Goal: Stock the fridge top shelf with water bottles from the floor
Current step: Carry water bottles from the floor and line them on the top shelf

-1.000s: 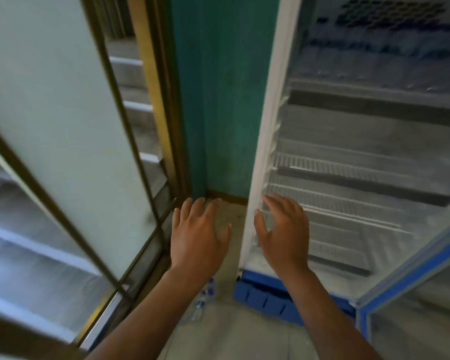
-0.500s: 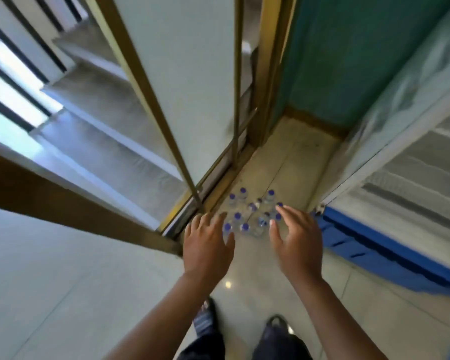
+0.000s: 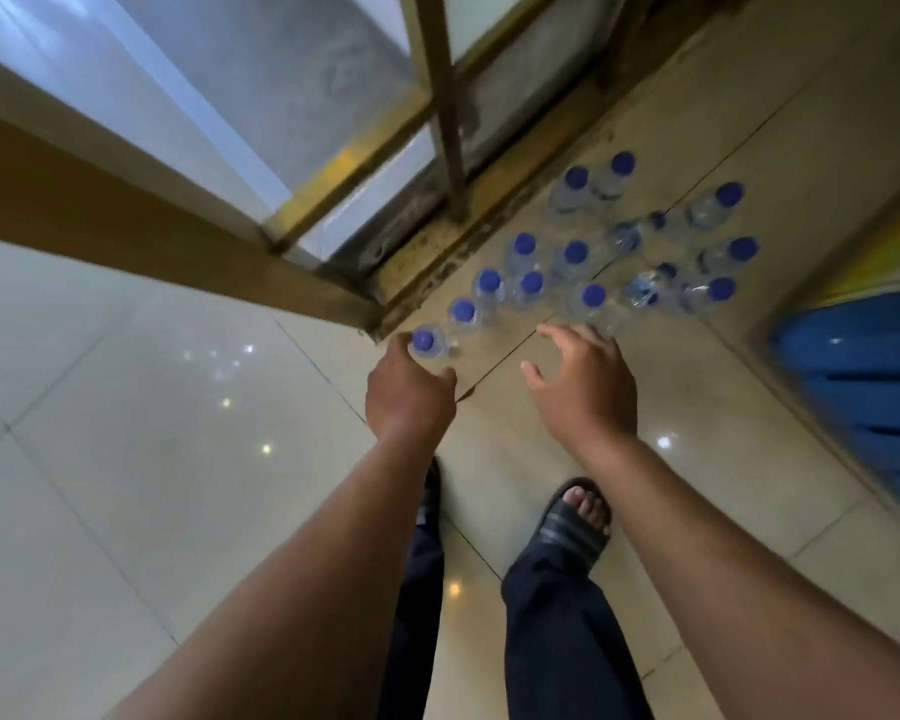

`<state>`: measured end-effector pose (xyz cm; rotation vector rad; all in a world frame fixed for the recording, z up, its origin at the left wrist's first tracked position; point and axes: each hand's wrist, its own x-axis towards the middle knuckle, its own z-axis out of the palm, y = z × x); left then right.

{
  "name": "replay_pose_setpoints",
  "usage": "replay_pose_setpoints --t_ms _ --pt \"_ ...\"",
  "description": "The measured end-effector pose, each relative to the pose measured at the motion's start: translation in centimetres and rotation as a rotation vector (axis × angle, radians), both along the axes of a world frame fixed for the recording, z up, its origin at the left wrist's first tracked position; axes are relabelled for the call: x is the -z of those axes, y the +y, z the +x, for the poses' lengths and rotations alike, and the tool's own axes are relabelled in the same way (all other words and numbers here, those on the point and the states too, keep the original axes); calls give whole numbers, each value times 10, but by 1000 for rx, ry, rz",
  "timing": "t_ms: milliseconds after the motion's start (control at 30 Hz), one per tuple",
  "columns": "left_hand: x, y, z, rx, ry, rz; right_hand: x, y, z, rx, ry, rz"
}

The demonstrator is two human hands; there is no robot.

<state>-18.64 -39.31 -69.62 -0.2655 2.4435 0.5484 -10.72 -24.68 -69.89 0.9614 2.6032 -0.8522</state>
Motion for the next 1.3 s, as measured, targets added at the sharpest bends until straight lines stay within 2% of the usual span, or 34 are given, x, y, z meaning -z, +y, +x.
replay_pose_setpoints --t_ms 167,333,433,600,733,867,967,1100,1300 --pt "116 -24 -17 -28 -53 -23 117 -25 -33 42 -6 -69" --pt "195 -46 -28 23 84 66 200 -53 -55 137 142 -98" --pt "226 -53 -37 129 151 101 231 -62 -67 117 226 -44" --pt "257 -52 -43 203 162 143 257 -62 -74 41 249 93" --pt "260 -50 -45 251 189 107 262 -64 -78 53 252 17" --pt "229 -47 -36 232 200 101 236 -64 -64 88 259 -19" --pt "176 -41 -27 237 196 97 182 -58 -42 153 311 -35" --pt "72 -25 -11 236 202 169 76 -40 -7 263 380 -70" --pt "-123 15 17 406 242 340 -125 -1 38 504 529 -50"
